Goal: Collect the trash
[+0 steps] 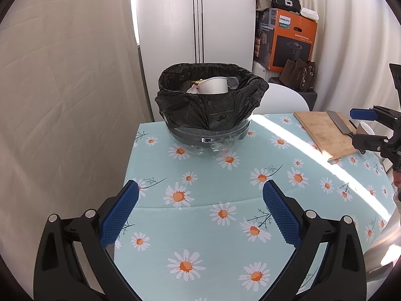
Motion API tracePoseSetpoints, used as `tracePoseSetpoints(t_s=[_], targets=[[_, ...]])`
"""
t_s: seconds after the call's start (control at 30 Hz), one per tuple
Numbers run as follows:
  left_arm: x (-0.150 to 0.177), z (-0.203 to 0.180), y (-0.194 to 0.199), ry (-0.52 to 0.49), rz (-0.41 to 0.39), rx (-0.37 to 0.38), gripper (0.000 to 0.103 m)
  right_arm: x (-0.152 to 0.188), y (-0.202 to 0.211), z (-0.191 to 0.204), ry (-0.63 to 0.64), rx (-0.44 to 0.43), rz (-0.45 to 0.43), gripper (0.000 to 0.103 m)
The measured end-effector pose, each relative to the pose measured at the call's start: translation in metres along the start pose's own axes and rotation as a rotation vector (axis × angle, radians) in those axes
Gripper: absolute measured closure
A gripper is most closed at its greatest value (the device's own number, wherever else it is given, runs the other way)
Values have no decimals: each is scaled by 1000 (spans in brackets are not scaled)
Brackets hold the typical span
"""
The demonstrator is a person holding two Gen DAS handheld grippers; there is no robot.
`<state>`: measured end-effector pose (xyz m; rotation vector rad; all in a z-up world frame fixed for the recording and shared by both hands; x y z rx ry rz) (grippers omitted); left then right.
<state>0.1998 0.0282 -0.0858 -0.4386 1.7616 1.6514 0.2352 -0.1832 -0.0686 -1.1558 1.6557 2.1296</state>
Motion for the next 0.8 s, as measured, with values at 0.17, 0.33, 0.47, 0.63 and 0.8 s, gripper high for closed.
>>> tracePoseSetpoints(t_s=[0.17, 0.33, 0.47, 0.63, 0.8], targets=[[0, 1, -1, 11, 1, 1, 6, 1, 0, -2, -10, 4, 2, 8], [1, -3, -2, 12, 9, 9, 6, 4, 1, -1, -2, -2, 8, 8], [1, -4, -2, 11, 16, -8, 6, 5, 0, -2, 0, -3, 10, 8], [-1, -1, 0, 18, 17, -30, 6, 6, -1, -4, 0, -11, 8, 8], [-2, -5, 0, 1, 10, -37, 6, 6, -1, -6, 0, -11, 6, 8]])
Point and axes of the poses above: each gripper's, at about its wrist camera, not at the fingertips, and y roughly against the way its jaws point, z to its left, x to its underside, the point moved 9 cm from there along -y, roughly the way its jaws point, and after that the axes turned 7 degrees about z, right-handed, at the moved point
